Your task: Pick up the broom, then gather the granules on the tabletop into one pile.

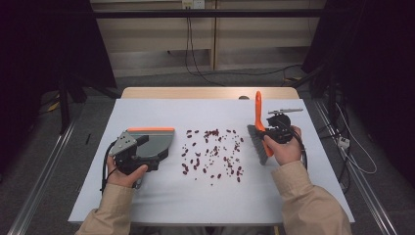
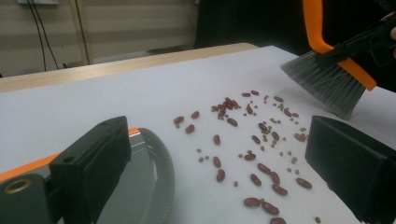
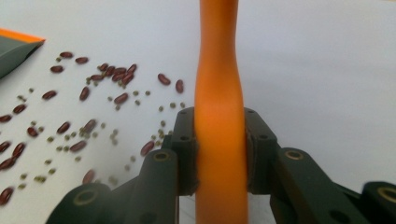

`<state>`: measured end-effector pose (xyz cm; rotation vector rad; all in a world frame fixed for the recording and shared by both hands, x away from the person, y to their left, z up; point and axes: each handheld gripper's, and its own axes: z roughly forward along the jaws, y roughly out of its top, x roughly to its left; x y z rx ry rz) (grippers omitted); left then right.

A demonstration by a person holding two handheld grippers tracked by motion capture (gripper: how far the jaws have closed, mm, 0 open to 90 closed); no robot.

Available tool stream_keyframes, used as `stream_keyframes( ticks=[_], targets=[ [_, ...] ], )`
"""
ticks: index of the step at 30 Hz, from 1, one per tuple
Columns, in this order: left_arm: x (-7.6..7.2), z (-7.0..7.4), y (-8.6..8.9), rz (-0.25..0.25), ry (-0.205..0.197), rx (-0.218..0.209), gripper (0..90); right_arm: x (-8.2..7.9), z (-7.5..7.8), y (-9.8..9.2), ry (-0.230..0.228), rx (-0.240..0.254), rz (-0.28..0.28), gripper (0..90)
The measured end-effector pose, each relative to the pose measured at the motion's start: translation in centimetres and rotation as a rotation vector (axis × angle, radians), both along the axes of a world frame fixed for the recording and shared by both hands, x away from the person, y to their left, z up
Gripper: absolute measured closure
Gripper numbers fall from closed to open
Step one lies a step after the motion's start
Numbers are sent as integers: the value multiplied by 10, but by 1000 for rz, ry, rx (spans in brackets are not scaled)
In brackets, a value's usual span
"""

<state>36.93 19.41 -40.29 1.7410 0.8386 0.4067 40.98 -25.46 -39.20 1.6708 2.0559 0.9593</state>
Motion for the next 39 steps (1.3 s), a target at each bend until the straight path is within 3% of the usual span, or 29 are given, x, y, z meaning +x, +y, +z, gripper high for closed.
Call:
stream_keyframes(
  ticks=[8,13,25,39],
  targets=[
    [1,-3,9,21,11,4,69,12,-11,8,-34,-58,-13,708],
    [2,-5,11,31,16,1,69,16,-17,12,-46,-64,-13,705],
    [0,-5,16,45,14,7,69,21,-24,9,-40,-54,-32,700],
    [-1,-6,17,46,12,15,69,10,-20,7,-50,-7,23,617]
  ],
)
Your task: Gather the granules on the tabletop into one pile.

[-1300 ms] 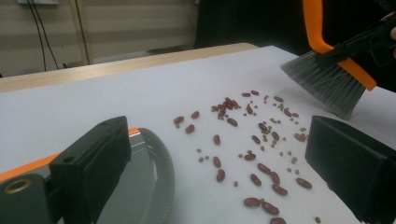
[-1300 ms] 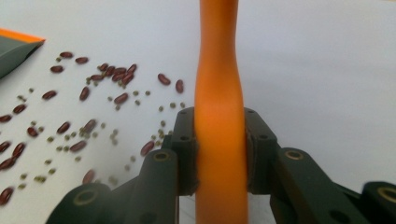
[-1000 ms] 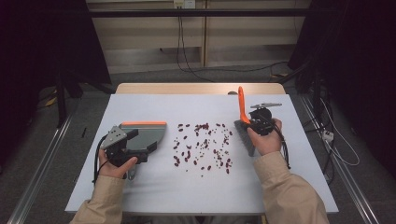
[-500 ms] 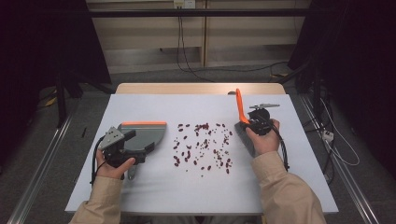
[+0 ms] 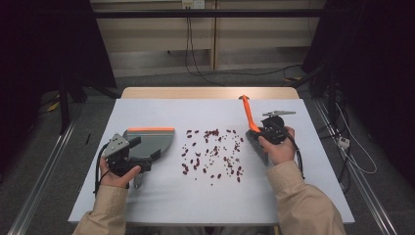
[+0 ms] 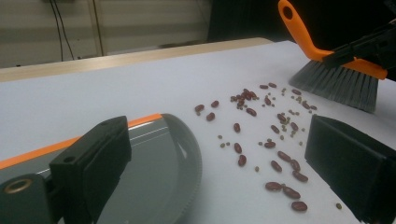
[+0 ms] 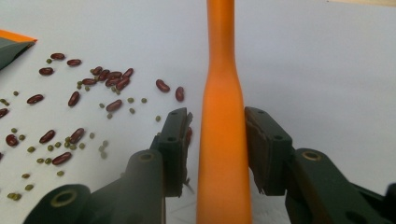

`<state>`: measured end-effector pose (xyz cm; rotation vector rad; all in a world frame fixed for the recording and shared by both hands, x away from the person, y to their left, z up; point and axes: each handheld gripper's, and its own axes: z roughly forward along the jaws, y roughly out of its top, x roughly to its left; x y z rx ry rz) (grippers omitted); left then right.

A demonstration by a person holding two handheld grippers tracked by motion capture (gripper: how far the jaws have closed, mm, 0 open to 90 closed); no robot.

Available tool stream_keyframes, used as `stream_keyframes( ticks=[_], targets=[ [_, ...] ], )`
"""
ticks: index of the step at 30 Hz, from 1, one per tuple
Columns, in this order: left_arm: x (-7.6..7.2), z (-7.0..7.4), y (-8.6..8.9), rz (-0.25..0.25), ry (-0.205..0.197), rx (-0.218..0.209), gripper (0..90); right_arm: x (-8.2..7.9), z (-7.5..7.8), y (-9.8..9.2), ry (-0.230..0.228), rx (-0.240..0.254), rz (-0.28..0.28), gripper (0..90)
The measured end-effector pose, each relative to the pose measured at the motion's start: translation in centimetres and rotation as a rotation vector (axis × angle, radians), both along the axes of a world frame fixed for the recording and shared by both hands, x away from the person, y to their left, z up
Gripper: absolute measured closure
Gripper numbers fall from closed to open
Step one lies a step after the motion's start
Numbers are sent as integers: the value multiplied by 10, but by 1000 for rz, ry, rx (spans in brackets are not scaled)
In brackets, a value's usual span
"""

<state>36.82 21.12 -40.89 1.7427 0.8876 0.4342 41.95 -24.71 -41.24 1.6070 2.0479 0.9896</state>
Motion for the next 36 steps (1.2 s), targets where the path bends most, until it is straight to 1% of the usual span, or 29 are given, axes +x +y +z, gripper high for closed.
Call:
stream_keyframes(
  ticks=[2,4,6,9,10,12,13,15,16,18,20,22,23,24,26,28,32,34,36],
  targets=[
    [0,0,-1,-2,-1,3,70,-4,1,-1,5,10,14,590],
    [-1,0,-1,-3,-3,7,70,-8,0,-1,20,-13,16,590],
    [-1,0,-1,-3,-3,9,69,-12,-1,-3,9,-19,13,588],
    [-1,0,-1,-4,-2,12,70,-18,-3,-6,18,-31,0,604],
    [-1,0,-1,-3,-2,13,69,-19,-4,-7,31,-41,-9,609],
    [-1,0,-1,-3,-5,14,69,-22,-6,-8,47,-35,-4,637],
    [-1,0,-1,-3,-6,14,70,-23,-7,-7,50,-48,-4,643],
    [-2,0,-1,-3,-4,14,70,-25,-11,-6,39,-74,3,668],
    [-2,-1,-1,-2,-4,14,70,-26,-12,-5,40,-68,-1,702],
    [-2,-1,-1,-3,-4,16,70,-26,-13,-4,21,-86,9,708],
    [-2,-1,-1,-1,-3,14,70,-26,-13,-2,13,-95,3,709],
    [-2,-1,-1,-1,-2,14,70,-26,-13,-2,4,-96,-2,710],
    [-1,-1,-1,-2,-2,16,70,-26,-13,-1,10,-90,-16,711],
    [-1,-2,-1,0,-1,14,70,-26,-13,-2,17,-67,-24,711],
    [-1,-2,0,0,-1,15,70,-26,-13,-3,24,-49,-32,713],
    [-2,-2,0,3,-2,15,71,-26,-13,-3,29,-49,-28,713],
    [-2,-2,-1,1,-2,18,71,-26,-13,-5,49,-29,-25,711],
    [-2,-2,-1,1,-3,17,71,-26,-12,-4,56,-27,-38,707],
    [-1,-2,-1,1,-2,20,71,-25,-9,-4,53,-21,-41,693]
  ],
)
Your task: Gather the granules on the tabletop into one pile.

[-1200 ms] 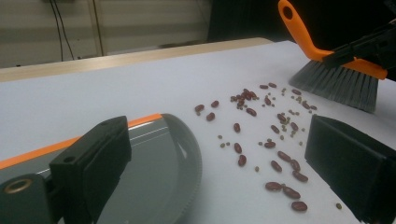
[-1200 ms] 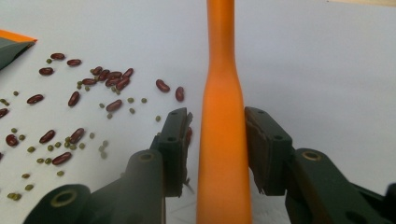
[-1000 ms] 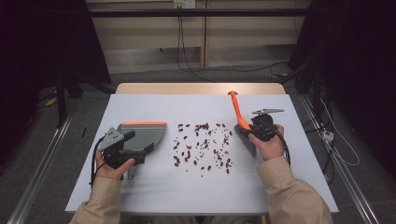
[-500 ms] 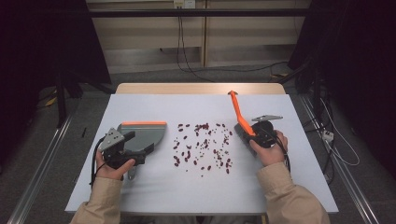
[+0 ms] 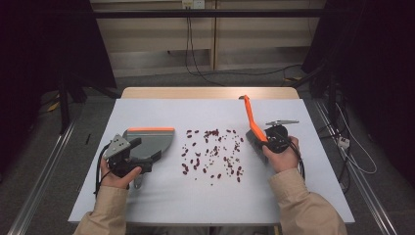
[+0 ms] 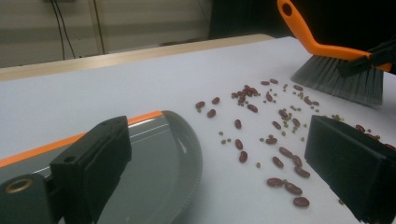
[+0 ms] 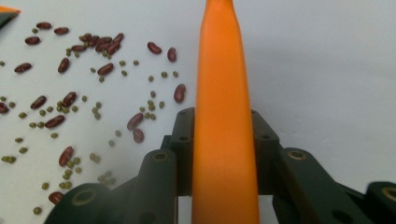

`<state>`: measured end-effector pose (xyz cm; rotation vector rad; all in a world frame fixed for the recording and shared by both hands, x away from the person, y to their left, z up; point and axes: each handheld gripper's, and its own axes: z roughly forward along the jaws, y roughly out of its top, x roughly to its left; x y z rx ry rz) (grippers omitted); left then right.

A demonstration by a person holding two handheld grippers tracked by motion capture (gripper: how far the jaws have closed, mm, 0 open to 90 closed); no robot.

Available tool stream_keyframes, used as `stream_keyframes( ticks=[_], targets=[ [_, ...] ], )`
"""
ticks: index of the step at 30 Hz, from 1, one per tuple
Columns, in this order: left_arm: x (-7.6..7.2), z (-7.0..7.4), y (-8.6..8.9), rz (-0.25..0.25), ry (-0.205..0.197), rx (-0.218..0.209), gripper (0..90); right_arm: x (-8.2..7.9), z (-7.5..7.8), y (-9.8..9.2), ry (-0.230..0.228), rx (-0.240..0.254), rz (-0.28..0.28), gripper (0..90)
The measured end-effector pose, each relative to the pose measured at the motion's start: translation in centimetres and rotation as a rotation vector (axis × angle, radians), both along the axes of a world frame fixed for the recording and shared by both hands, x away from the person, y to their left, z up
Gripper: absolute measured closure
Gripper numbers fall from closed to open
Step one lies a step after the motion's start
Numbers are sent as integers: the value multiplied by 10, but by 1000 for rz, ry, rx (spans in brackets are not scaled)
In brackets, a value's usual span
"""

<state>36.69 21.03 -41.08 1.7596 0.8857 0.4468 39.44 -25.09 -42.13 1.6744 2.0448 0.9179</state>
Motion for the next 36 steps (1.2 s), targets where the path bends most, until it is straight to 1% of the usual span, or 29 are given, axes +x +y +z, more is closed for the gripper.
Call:
stream_keyframes(
  ticks=[2,4,5,8,10,12,13,14,15,16,17,19,21,22,23,24,25,27,28,29,30,31,32,36],
  targets=[
    [0,0,0,0,0,0,71,2,2,0,-12,-6,-8,665],
    [0,0,-1,-1,0,-5,71,4,4,0,-23,-1,-11,692],
    [1,0,-1,-1,1,-5,71,5,4,1,-17,-10,-13,697],
    [2,-1,-2,-4,3,0,72,5,4,2,-30,-42,-17,708],
    [2,-1,-2,-4,4,-3,72,6,4,2,-27,-42,-14,710],
    [2,-1,-2,-3,3,-5,72,6,5,3,-19,-53,-17,710],
    [2,-1,-2,-4,3,-3,73,6,5,3,-13,-49,-17,710],
    [2,-1,-2,-4,3,-1,73,5,5,4,-7,-46,-25,711],
    [2,-1,-2,-3,3,0,73,6,6,5,-5,-56,-36,711],
    [2,-1,-2,-3,2,0,73,6,6,5,-3,-58,-57,711],
    [1,-1,-2,-1,2,-4,73,6,6,6,1,-52,-71,711],
    [1,-1,-1,2,-1,-7,73,7,6,7,3,-55,-74,711],
    [1,-1,0,2,-1,-7,73,8,8,9,17,-60,-76,712],
    [1,-1,0,2,0,-8,73,9,9,9,19,-52,-68,712],
    [1,-1,0,0,0,-6,73,9,10,9,21,-54,-57,713],
    [1,-1,0,-2,1,-3,73,10,12,9,16,-62,-50,713],
    [1,-1,0,-1,2,-3,73,12,13,9,-3,-63,-33,713],
    [1,-1,1,0,0,-5,73,16,15,8,-33,-50,-24,713],
    [1,-1,2,3,1,-8,74,20,16,8,-56,-47,2,713],
    [1,-1,2,5,0,-8,74,22,16,7,-71,-46,7,713],
    [1,-1,3,8,0,-10,74,25,17,7,-84,-54,9,713],
    [1,-1,4,10,2,-10,75,29,16,7,-96,-64,33,713],
    [1,-1,4,11,3,-13,75,33,15,8,-99,-69,39,713],
    [1,-2,7,17,6,-14,75,50,8,9,-140,-114,72,712]
  ],
)
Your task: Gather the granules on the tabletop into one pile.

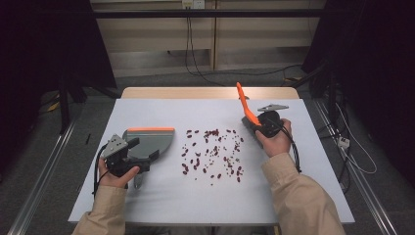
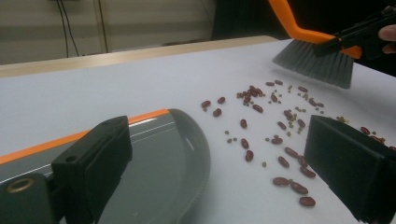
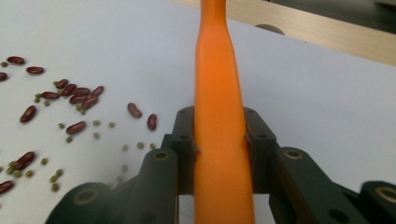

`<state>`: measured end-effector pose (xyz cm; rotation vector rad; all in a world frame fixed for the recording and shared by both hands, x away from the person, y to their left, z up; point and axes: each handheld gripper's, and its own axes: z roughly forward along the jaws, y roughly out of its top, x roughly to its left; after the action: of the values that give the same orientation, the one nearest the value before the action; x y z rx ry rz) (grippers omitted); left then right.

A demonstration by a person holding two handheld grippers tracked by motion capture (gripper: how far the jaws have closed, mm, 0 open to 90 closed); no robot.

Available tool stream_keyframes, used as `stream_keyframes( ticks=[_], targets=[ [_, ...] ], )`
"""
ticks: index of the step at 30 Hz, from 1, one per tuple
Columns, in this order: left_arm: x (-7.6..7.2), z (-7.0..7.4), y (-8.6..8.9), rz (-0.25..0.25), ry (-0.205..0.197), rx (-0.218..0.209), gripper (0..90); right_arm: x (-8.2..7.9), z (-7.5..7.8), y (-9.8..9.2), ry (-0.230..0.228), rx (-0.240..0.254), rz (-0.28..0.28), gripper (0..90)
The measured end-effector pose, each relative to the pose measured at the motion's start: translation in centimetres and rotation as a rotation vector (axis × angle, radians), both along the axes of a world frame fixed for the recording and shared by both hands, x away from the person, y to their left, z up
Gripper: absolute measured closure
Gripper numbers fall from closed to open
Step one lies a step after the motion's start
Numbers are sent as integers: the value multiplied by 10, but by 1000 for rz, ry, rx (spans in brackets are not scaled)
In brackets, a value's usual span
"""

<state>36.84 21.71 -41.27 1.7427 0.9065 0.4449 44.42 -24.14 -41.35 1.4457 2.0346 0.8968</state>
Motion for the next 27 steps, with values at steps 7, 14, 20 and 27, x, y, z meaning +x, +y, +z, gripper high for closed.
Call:
stream_keyframes(
  ticks=[7,14,20,27],
  targets=[
    [1,-1,2,-2,8,-3,72,17,-13,15,-70,-72,101,712],
    [-1,-2,4,-29,2,-11,50,12,-17,34,-63,-129,207,711],
    [-2,-2,5,-25,0,-13,50,5,-14,43,-41,-99,279,711],
    [-3,-3,5,-34,-1,3,55,-7,-14,48,-35,-88,355,710]
  ],
)
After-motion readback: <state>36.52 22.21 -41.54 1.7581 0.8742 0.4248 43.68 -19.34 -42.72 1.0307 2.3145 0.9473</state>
